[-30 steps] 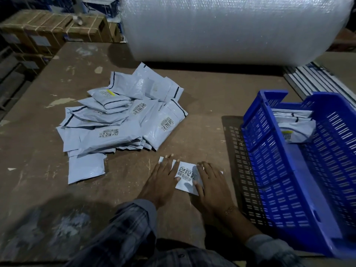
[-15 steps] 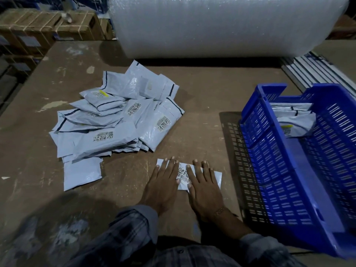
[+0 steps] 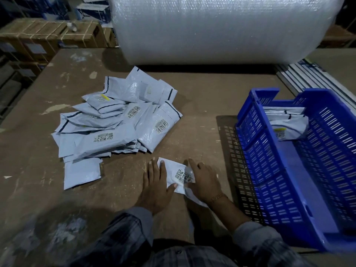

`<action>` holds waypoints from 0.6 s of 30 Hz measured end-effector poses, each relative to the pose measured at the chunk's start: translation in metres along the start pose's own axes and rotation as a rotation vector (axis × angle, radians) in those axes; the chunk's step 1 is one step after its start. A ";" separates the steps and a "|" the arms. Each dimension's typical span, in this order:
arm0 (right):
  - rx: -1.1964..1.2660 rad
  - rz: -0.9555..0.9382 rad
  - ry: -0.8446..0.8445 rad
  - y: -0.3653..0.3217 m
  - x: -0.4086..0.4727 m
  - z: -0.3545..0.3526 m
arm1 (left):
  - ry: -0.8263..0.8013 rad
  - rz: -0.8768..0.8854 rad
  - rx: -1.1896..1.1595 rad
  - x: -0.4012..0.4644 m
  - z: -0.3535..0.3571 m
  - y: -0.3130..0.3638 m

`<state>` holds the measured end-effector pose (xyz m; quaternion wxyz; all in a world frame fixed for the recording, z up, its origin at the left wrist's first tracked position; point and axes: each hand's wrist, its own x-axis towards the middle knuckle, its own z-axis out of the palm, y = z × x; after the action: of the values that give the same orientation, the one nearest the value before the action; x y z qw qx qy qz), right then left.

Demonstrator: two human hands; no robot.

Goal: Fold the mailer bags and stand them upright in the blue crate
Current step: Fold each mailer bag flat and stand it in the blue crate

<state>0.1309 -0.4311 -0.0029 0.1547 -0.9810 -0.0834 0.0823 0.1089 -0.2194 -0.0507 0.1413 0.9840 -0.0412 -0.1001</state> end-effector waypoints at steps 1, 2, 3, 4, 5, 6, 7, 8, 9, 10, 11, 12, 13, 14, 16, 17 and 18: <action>-0.013 0.015 -0.040 -0.001 0.002 -0.005 | 0.001 -0.019 -0.025 0.002 -0.001 0.000; -0.033 0.020 -0.067 -0.003 0.002 -0.012 | 0.015 -0.029 -0.045 0.004 -0.002 -0.001; -0.045 0.025 -0.067 -0.005 0.001 -0.019 | 0.040 -0.037 -0.064 0.006 -0.006 -0.001; -0.033 0.035 -0.042 -0.007 -0.001 -0.029 | 0.066 -0.044 -0.090 0.007 -0.009 0.001; -0.002 0.041 0.008 -0.008 -0.004 -0.039 | 0.091 -0.056 -0.121 0.009 -0.013 0.004; 0.034 0.042 0.066 -0.008 -0.007 -0.052 | 0.119 -0.073 -0.158 0.010 -0.017 0.008; 0.066 0.032 0.126 -0.009 -0.012 -0.067 | 0.141 -0.091 -0.190 0.011 -0.019 0.013; 0.077 0.020 0.180 -0.009 -0.017 -0.085 | 0.149 -0.108 -0.210 0.012 -0.023 0.019; 0.071 0.009 0.229 -0.009 -0.021 -0.103 | 0.136 -0.119 -0.225 0.014 -0.026 0.026; 0.060 0.000 0.278 -0.008 -0.027 -0.123 | 0.113 -0.117 -0.220 0.017 -0.027 0.032; 0.054 -0.009 0.328 -0.005 -0.032 -0.143 | 0.083 -0.105 -0.192 0.022 -0.026 0.038; 0.048 -0.019 0.383 0.000 -0.038 -0.163 | 0.058 -0.088 -0.153 0.027 -0.025 0.044; 0.038 -0.025 0.435 0.005 -0.044 -0.183 | 0.048 -0.063 -0.107 0.033 -0.024 0.051; 0.033 -0.031 0.483 0.012 -0.050 -0.202 | 0.040 -0.042 -0.068 0.039 -0.023 0.058; 0.027 -0.043 0.573 0.031 -0.058 -0.233 | -0.003 -0.041 -0.045 0.052 -0.021 0.076; 0.024 -0.030 0.603 0.041 -0.061 -0.247 | -0.029 -0.053 -0.064 0.059 -0.019 0.084; 0.034 -0.014 0.617 0.054 -0.063 -0.258 | -0.053 -0.074 -0.085 0.064 -0.019 0.093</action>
<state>0.1253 -0.5680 0.2302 0.1897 -0.9563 -0.0378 -0.2192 0.1707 -0.3108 -0.0181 0.1778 0.9750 -0.0041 -0.1328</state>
